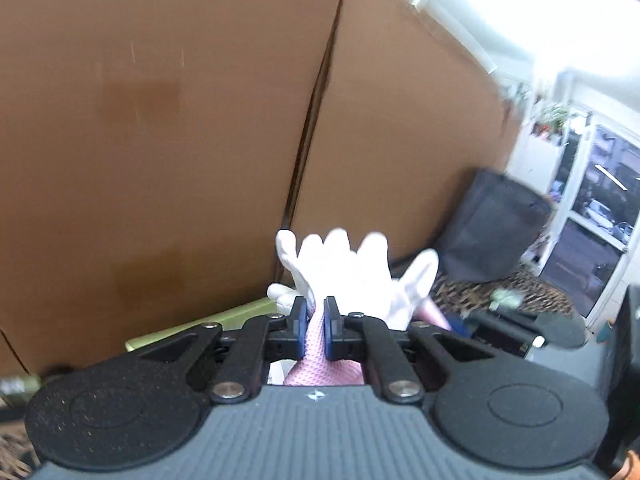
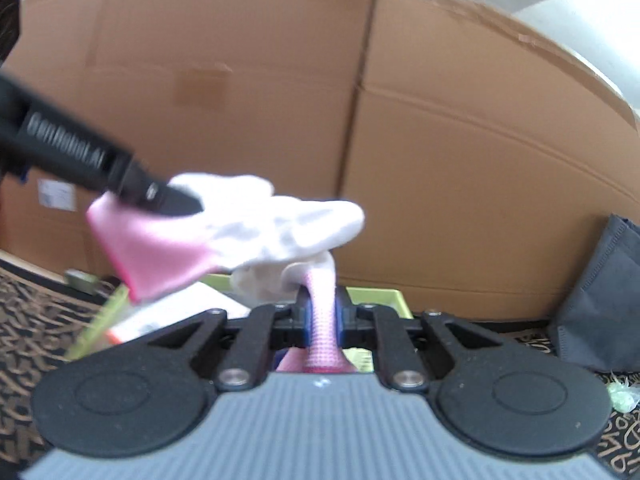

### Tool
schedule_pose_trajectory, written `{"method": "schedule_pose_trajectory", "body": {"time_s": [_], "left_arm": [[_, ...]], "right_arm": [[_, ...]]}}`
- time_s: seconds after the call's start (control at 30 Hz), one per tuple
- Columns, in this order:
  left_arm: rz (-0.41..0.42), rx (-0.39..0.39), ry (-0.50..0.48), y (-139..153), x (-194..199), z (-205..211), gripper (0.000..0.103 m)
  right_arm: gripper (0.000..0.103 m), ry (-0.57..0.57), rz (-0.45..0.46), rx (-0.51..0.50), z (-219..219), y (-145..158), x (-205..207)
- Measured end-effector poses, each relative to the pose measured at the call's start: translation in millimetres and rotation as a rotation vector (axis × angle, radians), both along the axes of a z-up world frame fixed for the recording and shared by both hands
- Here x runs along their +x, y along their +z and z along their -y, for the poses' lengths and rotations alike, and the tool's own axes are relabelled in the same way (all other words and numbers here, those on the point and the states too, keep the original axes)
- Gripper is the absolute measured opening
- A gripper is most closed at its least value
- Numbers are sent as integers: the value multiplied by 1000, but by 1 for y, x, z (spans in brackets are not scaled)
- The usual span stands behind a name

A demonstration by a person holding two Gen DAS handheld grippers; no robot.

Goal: Organize objects
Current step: 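Carry both gloves into lime-green box and open both tools, then move both open tools toward the small green tin and black tape roll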

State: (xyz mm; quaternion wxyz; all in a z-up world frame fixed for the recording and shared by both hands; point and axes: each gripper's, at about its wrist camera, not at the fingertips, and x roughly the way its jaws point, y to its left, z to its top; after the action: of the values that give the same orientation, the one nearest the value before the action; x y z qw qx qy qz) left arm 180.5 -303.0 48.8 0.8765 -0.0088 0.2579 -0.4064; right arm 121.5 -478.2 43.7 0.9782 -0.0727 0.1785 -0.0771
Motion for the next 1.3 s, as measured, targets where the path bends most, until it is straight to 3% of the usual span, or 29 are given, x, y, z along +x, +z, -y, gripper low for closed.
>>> {"method": "schedule_pose_trajectory", "body": {"time_s": [0.1,0.17,0.2,0.23,0.27,0.33,0.4,0.47,0.57,0.63,0.67,0.73,0.9,1.03,1.13,1.3], "left_arm": [[-81,66,-1,-31,15,25,7],[-79,108,-19,-44,14,32,9],[-66,119,-24,-48,11,31,12],[-46,129,-19,-50,7,30,29],[-26,128,-6,-50,4,25,51],[24,90,23,-48,-4,17,71],[47,72,56,-46,-10,12,73],[44,50,74,-42,-12,9,85],[49,58,112,-33,-19,2,87],[70,77,116,-30,-31,-11,88],[86,73,117,-29,-37,-21,91],[106,59,155,-30,-52,-52,100],[103,55,304,-43,-75,-114,102],[74,94,388,-57,-77,-163,102],[67,165,446,-65,-73,-188,102],[33,158,524,-73,-70,-224,102]], "right_arm": [[14,-8,-75,19,19,-22,25],[22,-10,-114,51,25,-30,29],[34,-15,-92,50,27,-31,24],[52,-32,-63,42,28,-30,17],[57,-43,-36,39,30,-29,10],[58,-39,0,55,32,-23,4],[58,-40,19,73,27,-20,-4],[56,-32,10,78,32,-21,5],[55,-82,-109,78,37,-31,25],[60,-94,-67,108,33,-28,14],[65,-95,-31,122,29,-24,6],[93,-70,44,144,14,-13,-10],[100,98,88,151,-34,-1,-28],[101,237,54,145,-87,-6,-31],[101,326,13,133,-124,-14,-26],[99,408,-60,115,-176,-29,-15]]}}
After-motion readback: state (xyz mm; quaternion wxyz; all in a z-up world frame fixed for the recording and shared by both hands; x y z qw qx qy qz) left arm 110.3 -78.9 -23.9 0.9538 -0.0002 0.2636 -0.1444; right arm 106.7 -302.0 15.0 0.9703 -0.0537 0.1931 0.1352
